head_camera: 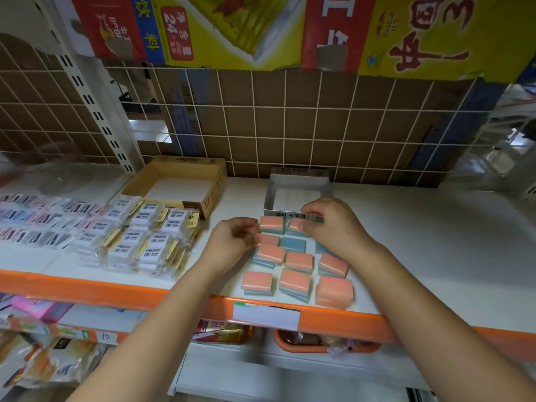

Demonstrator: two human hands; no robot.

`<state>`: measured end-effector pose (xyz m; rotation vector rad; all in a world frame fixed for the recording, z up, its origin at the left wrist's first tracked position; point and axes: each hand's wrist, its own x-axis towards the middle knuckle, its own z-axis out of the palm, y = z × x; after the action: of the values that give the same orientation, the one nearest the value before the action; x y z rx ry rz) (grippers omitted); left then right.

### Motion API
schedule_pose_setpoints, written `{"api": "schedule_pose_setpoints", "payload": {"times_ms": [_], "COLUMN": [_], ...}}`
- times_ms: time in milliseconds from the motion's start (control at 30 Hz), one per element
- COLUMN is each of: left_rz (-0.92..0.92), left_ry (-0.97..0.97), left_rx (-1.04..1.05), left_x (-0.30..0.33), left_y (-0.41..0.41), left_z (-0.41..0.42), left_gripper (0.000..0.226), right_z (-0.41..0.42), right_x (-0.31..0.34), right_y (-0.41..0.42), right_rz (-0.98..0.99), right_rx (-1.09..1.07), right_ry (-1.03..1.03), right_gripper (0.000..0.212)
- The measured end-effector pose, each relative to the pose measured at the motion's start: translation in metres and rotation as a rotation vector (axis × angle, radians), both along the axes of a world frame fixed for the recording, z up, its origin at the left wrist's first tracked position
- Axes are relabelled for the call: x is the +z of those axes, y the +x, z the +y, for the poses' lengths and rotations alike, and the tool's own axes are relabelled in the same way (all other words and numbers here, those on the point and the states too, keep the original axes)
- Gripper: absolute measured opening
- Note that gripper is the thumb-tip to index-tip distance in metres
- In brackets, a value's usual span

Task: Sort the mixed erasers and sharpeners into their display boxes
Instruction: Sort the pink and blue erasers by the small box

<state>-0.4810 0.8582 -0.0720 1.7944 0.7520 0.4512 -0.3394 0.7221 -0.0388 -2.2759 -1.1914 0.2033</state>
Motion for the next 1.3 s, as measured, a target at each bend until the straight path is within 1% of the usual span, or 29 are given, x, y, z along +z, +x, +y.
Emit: {"api": "schedule_pose_setpoints", "payload": {"times_ms": [100, 200, 233, 300, 433, 500, 633, 667, 767, 900, 967, 1100, 1300], "left_rz": [0.002, 0.063, 0.081, 0.096, 0.088, 0.097, 0.092, 0.103, 0.157, 0.139, 0.146, 0.232, 0.338], "left_ry": [0.034, 0.124, 0.129, 0.076, -0.016, 0.004, 0.047, 0.100, 0.372, 0.787, 0.942, 1.046, 1.028], "left_rx": [0.030, 0.029, 0.023, 0.010, 0.012, -0.004, -0.035, -0.044, -0.045, -0.027, -0.024, 0.035, 0.148], "left_x": [-0.002, -0.004, -0.005, -0.006, -0.007, -0.007, -0.004, -0.001, 0.017, 0.047, 0.058, 0.070, 0.062], "left_y": [-0.002, -0.012, -0.015, -0.020, -0.023, -0.025, -0.031, -0.033, -0.043, -0.068, -0.087, -0.135, -0.229], "left_z": [0.001, 0.002, 0.002, 0.000, -0.005, -0.006, -0.007, -0.007, -0.004, 0.013, 0.024, 0.054, 0.126], "left_gripper": [0.025, 0.017, 0.016, 0.015, 0.015, 0.012, 0.014, 0.014, 0.022, 0.030, 0.032, 0.045, 0.047], "right_z": [-0.003, -0.005, -0.003, 0.001, 0.009, 0.011, 0.012, 0.012, 0.015, 0.035, 0.052, 0.093, 0.172], "right_x": [0.004, 0.004, 0.003, 0.003, 0.001, 0.002, 0.004, 0.005, 0.012, 0.026, 0.031, 0.039, 0.042], "right_y": [-0.012, -0.024, -0.026, -0.029, -0.034, -0.036, -0.039, -0.039, -0.045, -0.070, -0.087, -0.128, -0.209], "right_rz": [0.012, -0.014, -0.034, -0.052, -0.034, -0.035, -0.065, -0.076, -0.147, -0.279, -0.334, -0.327, -0.311], "right_rx": [0.055, 0.197, 0.230, 0.253, 0.260, 0.268, 0.270, 0.263, 0.265, 0.329, 0.353, 0.376, 0.403], "right_ry": [-0.009, -0.177, -0.229, -0.291, -0.313, -0.313, -0.317, -0.318, -0.310, -0.246, -0.206, -0.154, -0.106], "right_gripper": [0.024, 0.026, 0.027, 0.028, 0.026, 0.026, 0.025, 0.027, 0.033, 0.038, 0.037, 0.040, 0.044]}}
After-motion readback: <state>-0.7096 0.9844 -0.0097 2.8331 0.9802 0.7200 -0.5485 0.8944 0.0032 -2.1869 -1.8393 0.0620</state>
